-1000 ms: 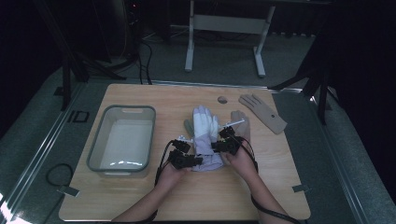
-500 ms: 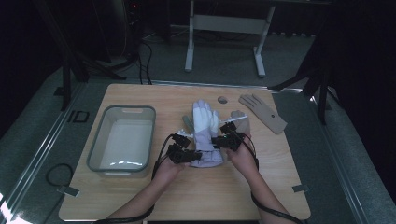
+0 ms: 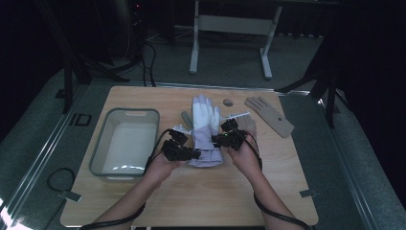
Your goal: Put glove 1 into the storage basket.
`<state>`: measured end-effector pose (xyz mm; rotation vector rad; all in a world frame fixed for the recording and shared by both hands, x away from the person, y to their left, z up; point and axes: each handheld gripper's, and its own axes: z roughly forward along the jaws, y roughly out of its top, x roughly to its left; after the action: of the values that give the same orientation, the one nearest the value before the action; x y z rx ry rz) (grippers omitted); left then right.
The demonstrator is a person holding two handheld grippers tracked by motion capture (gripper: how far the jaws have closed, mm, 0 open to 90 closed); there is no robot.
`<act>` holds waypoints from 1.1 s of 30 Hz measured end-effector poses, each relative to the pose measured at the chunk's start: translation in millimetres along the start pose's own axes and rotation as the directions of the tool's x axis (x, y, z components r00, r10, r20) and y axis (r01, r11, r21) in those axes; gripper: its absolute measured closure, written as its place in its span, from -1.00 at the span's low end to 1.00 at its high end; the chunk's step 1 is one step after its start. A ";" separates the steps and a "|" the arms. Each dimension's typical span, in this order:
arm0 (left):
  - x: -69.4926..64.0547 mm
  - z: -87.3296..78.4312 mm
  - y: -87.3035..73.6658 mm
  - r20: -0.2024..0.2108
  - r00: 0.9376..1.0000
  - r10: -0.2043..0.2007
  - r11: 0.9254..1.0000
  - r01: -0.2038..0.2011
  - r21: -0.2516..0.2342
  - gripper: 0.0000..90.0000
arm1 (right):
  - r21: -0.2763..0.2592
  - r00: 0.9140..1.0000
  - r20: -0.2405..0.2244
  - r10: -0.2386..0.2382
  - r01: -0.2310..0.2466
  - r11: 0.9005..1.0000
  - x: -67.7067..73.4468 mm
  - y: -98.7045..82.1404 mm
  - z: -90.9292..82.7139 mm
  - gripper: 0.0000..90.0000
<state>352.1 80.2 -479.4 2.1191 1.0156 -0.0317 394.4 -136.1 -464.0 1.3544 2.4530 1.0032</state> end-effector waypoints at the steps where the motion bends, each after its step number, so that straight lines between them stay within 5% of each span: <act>1: 0.9 -3.2 0.4 -0.002 1.000 0.003 1.000 -0.003 0.000 0.67 | -0.003 1.000 -0.001 -0.001 0.001 1.000 2.5 1.9 -0.4 0.77; 11: 11.0 -34.3 -1.9 -0.032 0.999 0.008 1.000 -0.009 -0.007 0.67 | -0.023 1.000 -0.015 -0.014 0.014 1.000 25.6 20.3 0.8 0.77; 33: 53.9 -115.8 -29.1 -0.081 0.996 -0.039 0.999 0.037 -0.020 0.67 | -0.033 0.994 -0.094 -0.047 0.044 0.998 100.6 69.1 29.5 0.77</act>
<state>336.0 202.1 -434.1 2.0989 1.1000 0.0450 397.2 -16.3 -426.1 1.2633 2.5129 1.1150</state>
